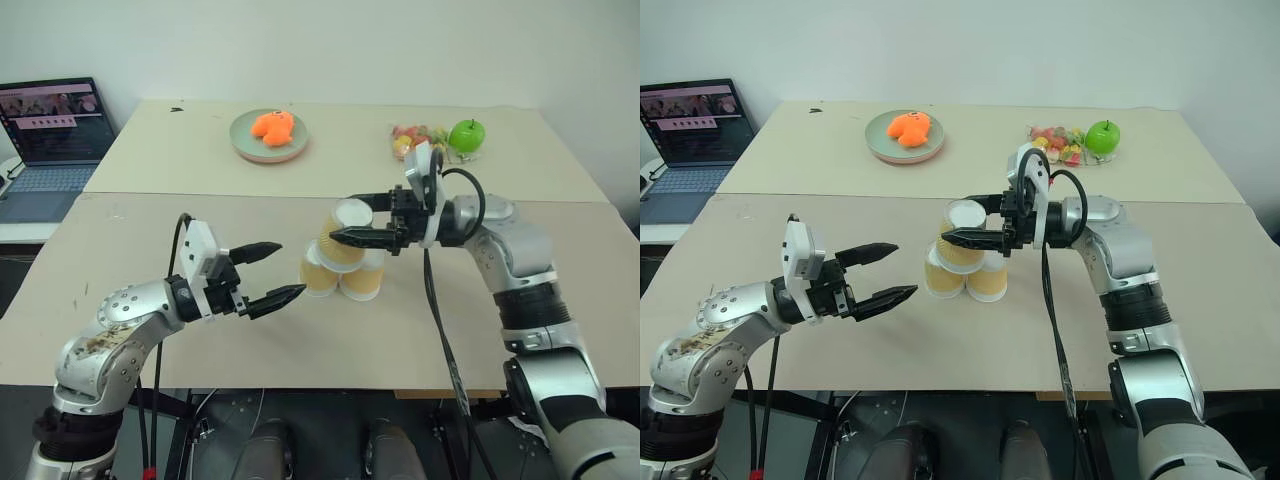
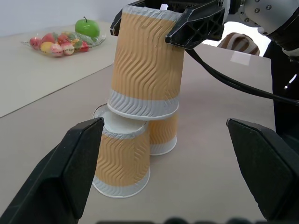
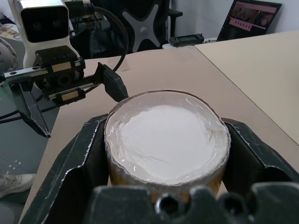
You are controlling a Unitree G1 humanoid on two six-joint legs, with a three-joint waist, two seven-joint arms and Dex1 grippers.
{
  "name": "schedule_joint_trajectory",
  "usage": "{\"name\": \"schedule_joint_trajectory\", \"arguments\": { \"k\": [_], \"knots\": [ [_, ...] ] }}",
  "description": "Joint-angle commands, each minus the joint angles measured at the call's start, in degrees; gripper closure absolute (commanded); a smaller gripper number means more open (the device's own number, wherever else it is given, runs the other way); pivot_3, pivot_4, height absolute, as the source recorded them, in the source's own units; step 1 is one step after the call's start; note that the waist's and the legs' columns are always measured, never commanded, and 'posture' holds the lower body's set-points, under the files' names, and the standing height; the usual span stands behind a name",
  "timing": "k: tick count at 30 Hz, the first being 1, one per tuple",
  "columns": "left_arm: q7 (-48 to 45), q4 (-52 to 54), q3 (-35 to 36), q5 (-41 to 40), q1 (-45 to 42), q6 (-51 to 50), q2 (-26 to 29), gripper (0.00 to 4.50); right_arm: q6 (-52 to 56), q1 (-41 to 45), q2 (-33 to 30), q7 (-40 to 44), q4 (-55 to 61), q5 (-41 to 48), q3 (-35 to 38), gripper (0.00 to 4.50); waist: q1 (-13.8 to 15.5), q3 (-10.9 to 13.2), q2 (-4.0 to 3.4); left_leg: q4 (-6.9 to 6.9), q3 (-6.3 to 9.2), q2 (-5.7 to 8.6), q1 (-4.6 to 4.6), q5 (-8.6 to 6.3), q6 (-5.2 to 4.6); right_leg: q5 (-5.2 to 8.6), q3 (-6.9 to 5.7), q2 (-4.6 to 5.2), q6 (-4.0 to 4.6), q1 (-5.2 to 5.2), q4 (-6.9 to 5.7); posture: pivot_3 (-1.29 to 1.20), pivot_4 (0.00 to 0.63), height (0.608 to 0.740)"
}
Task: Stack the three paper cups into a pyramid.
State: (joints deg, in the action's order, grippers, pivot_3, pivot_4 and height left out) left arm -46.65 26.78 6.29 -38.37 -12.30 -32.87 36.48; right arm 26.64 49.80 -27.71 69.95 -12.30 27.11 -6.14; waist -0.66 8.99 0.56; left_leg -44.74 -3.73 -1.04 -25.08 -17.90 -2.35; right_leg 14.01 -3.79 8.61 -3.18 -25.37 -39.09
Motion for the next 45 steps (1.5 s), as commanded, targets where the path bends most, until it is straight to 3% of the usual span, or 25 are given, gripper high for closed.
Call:
{"name": "schedule_joint_trajectory", "arguments": {
  "k": [1, 20, 24, 28, 31, 37, 45],
  "knots": [
    [0.9, 2.3, 1.2, -1.0, 0.4, 0.3, -0.1, 0.00, -2.6, 2.4, 0.1, 1.5, -0.9, -0.8, 0.5, 1.05, 0.0, 0.0, 0.00, 0.00, 0.00, 0.00, 0.00, 0.00, 0.00, 0.00, 0.00, 0.00, 0.00, 0.00, 0.00, 0.00, 0.150, 0.673],
    [2.0, 0.9, 1.3, -0.9, -0.7, 1.1, -1.1, 0.00, -2.7, 3.0, -0.9, 5.0, -2.8, -2.9, 0.2, 1.05, 0.0, 0.0, -0.01, 0.01, 0.00, 0.00, 0.00, 0.01, 0.02, 0.00, 0.00, 0.00, 0.00, 0.00, 0.00, 0.00, 0.150, 0.673],
    [2.2, 1.0, 1.4, -1.0, -0.6, 1.1, -1.1, 0.00, -3.4, 3.2, -0.8, 3.9, -3.9, -5.2, -0.2, 0.07, 0.0, 0.0, -0.01, 0.01, 0.00, 0.00, 0.00, 0.01, 0.02, 0.00, 0.00, 0.00, 0.00, 0.00, 0.00, 0.00, 0.150, 0.673],
    [2.1, 0.4, 1.3, -0.9, -0.9, 1.2, -1.2, 0.00, -0.6, 4.4, -1.3, 4.6, -4.3, -3.9, 1.2, 0.07, 0.0, 0.0, -0.01, 0.01, -0.01, 0.00, 0.00, 0.01, 0.02, 0.00, 0.00, 0.00, 0.00, -0.01, 0.00, 0.00, 0.150, 0.673],
    [2.1, 0.3, 1.2, -1.1, -1.1, 1.2, -1.4, 0.00, 2.2, 5.2, -2.4, 5.3, -3.6, -2.4, 2.6, 0.07, 0.1, 0.0, -0.01, 0.01, -0.01, 0.00, 0.00, 0.01, 0.02, 0.00, 0.00, 0.00, 0.00, -0.01, 0.00, 0.00, 0.150, 0.673],
    [2.3, 0.5, 4.7, -6.2, -1.6, -1.5, -0.8, 0.00, 16.8, 4.9, -11.5, 12.0, 3.8, 7.8, 6.6, 0.07, 0.4, 0.2, 0.00, 0.01, 0.03, 0.00, -0.12, -0.01, -0.01, 0.00, -0.04, 0.03, 0.00, -0.09, 0.06, 0.00, 0.150, 0.673],
    [9.6, -1.1, 14.5, -16.1, -3.4, -4.9, -2.3, 0.00, 20.6, 1.3, -15.8, 5.1, 6.3, 11.5, 14.8, 0.07, 0.1, 0.2, 0.05, 0.01, 0.06, -0.05, -0.11, -0.04, -0.07, -0.01, -0.04, 0.04, 0.01, -0.06, 0.03, 0.00, 0.150, 0.673]
  ]
}}
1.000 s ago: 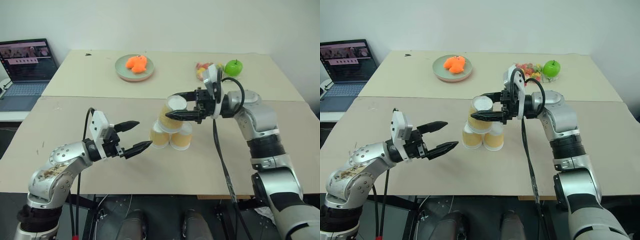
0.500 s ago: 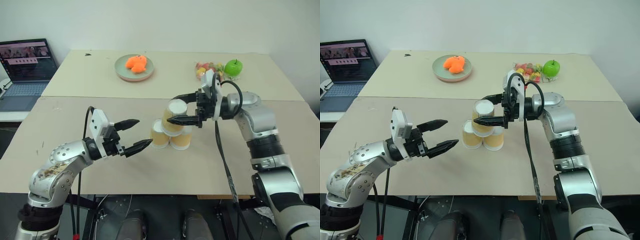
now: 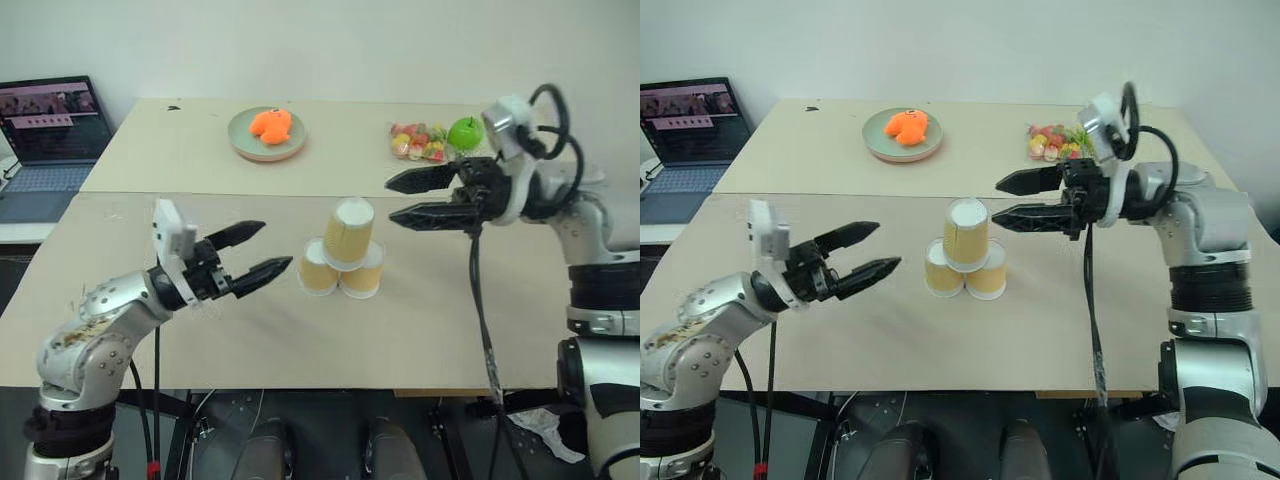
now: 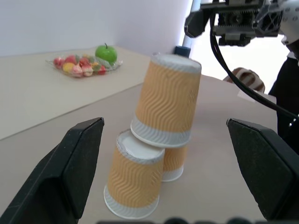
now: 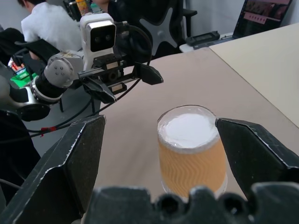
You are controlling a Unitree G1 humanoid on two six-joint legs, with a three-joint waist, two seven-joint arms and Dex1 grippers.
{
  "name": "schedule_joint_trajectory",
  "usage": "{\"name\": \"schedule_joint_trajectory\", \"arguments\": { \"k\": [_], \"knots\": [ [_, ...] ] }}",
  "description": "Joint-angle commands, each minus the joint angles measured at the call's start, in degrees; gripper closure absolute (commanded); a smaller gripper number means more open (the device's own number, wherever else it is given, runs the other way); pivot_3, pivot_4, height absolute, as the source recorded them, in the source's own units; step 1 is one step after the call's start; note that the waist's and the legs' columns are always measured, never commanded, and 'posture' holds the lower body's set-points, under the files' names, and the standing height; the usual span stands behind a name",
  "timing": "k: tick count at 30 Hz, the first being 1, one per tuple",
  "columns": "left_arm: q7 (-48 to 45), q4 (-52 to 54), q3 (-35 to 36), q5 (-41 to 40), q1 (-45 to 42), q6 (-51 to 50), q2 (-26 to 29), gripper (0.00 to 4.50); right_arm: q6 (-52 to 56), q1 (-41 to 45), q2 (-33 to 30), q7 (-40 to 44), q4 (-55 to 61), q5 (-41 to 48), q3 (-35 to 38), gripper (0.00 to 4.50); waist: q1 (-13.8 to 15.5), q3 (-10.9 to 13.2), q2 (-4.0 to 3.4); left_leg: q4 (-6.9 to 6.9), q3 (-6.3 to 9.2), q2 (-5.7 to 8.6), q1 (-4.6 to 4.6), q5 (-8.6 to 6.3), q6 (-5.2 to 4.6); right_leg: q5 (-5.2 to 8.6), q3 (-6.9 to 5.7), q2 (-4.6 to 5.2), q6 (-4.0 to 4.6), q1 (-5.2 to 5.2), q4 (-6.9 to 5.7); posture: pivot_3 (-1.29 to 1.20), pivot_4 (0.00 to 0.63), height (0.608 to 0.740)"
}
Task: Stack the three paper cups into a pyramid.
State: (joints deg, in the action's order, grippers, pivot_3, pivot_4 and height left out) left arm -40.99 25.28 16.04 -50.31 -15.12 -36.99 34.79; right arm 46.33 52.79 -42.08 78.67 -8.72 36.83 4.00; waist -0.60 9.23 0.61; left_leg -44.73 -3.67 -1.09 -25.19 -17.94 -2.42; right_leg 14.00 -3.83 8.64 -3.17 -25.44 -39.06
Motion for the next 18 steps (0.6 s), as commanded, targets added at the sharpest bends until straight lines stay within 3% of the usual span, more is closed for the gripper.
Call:
{"name": "schedule_joint_trajectory", "arguments": {
  "k": [1, 4, 12, 18],
  "knots": [
    [5.2, 0.1, 5.9, -4.9, -0.3, -0.9, -0.9, 0.00, 1.4, -2.8, -1.6, -5.3, 3.1, 2.2, 6.0, 0.07, 0.0, 0.0, 0.00, 0.00, 0.00, 0.00, 0.00, 0.01, 0.01, 0.00, 0.00, 0.00, 0.00, 0.00, 0.01, 0.00, 0.150, 0.673],
    [7.8, -0.2, 8.3, -5.8, 1.4, -1.1, -1.1, 0.00, 0.7, -6.7, -1.2, -10.5, 5.1, 1.9, 9.4, 0.07, 0.1, 0.0, 0.02, 0.00, -0.01, 0.02, 0.00, 0.03, 0.05, 0.00, 0.00, 0.05, -0.01, 0.02, 0.04, 0.00, 0.150, 0.673],
    [15.8, 0.2, 10.2, -0.2, 8.4, 3.3, -5.5, 0.00, -10.0, -28.7, 6.3, -32.0, 14.8, -5.4, 18.1, 0.07, 1.1, 0.0, 0.07, 0.00, -0.05, 0.08, 0.01, 0.04, 0.07, 0.01, -0.03, 0.13, -0.03, 0.08, 0.01, 0.00, 0.150, 0.673],
    [16.8, -5.0, 8.9, 5.2, 11.4, 6.4, -7.9, 0.00, -16.2, -36.3, 12.3, -45.1, 15.8, -8.7, 22.7, 0.07, 1.2, 0.0, 0.07, 0.01, -0.07, 0.16, 0.03, 0.06, 0.10, 0.01, 0.01, 0.13, -0.03, 0.07, -0.03, 0.00, 0.150, 0.673]
  ]
}}
